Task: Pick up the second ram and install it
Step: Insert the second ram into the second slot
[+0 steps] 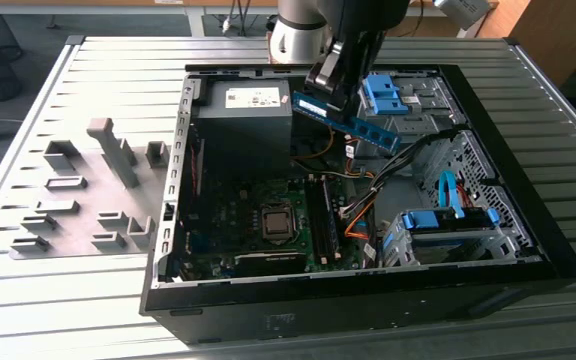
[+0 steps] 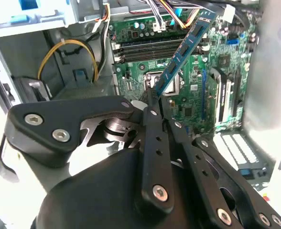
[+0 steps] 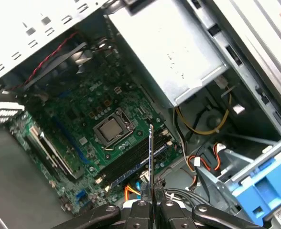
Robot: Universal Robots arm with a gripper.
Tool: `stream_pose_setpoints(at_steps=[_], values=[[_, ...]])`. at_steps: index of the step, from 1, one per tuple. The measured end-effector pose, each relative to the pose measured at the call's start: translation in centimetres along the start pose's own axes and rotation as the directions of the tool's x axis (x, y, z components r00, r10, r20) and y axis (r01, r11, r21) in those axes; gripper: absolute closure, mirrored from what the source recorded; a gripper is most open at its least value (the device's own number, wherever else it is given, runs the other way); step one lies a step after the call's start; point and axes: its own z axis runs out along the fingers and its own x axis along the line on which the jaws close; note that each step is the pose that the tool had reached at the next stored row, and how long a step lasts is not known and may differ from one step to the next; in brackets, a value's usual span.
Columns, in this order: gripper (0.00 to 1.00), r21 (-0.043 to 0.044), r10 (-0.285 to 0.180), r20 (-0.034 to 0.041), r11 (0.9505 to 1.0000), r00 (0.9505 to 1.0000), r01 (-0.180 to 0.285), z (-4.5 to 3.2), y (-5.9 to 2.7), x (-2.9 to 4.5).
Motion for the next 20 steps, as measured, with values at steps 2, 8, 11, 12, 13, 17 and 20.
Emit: stream_pose_setpoints(at_steps=[2, 8, 11, 12, 13, 17, 20], values=[[0.86, 0.0008, 0.036, 0.0001, 0.9994, 0.9994, -0.036, 0.06, 0.0, 0.0], [0.86, 0.0032, 0.145, 0.0002, 0.9895, 0.9895, -0.145, 0.24, 0.0, 0.01], [0.86, 0.0044, 0.199, 0.0005, 0.98, 0.98, -0.199, 0.34, 0.0, 0.01], [0.86, 0.0047, 0.217, 0.0007, 0.9762, 0.9763, -0.217, 0.38, 0.0, 0.01], [0.86, 0.0051, 0.234, 0.0008, 0.9722, 0.9722, -0.234, 0.41, 0.0, 0.01], [0.86, 0.0066, 0.305, 0.0014, 0.9524, 0.9524, -0.305, 0.56, 0.0, 0.01], [0.86, 0.0077, 0.356, 0.0018, 0.9346, 0.9346, -0.356, 0.71, 0.0, 0.01]])
